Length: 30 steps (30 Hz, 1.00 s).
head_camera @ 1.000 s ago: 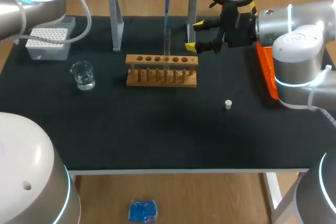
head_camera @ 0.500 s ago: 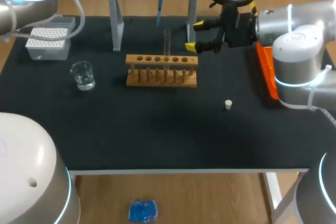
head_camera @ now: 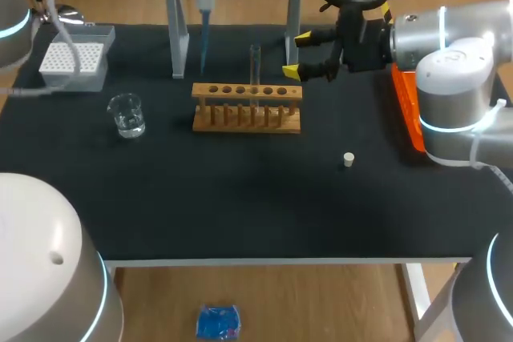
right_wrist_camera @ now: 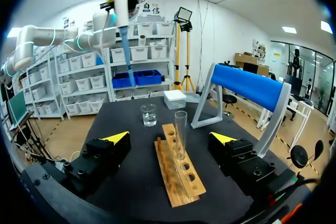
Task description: Invert the test tube, pick up the pipette, mount the tip to pipette, aspirate from beaker and dispense into the tube, eject the tip, return the pipette, and cap with the stopper.
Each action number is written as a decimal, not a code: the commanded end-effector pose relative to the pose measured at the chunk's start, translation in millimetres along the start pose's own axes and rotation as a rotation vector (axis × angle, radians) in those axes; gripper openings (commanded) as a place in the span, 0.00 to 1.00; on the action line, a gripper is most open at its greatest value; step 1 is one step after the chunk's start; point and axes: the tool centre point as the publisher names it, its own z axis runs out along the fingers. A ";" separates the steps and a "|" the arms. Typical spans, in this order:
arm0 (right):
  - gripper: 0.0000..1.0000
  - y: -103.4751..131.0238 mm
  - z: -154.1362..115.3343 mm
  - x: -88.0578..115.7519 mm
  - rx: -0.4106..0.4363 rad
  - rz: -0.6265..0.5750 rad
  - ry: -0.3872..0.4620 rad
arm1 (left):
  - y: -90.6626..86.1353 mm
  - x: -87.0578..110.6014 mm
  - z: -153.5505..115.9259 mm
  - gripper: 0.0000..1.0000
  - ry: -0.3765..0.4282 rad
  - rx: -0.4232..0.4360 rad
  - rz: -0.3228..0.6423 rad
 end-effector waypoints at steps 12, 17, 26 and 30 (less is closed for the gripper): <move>1.00 -0.2 0.4 0.5 -0.001 -0.001 -0.002 | 49.5 63.7 47.9 0.00 -0.119 0.082 -0.071; 1.00 -0.2 0.4 0.5 -0.001 -0.001 -0.002 | 54.5 76.5 57.6 0.00 -0.201 0.096 -0.093; 1.00 -0.2 0.4 0.5 -0.001 -0.001 -0.002 | 61.9 76.1 69.6 0.00 -0.262 0.127 -0.116; 1.00 -0.2 0.4 0.5 -0.001 -0.001 -0.002 | 64.9 73.8 73.2 0.00 -0.281 0.146 -0.117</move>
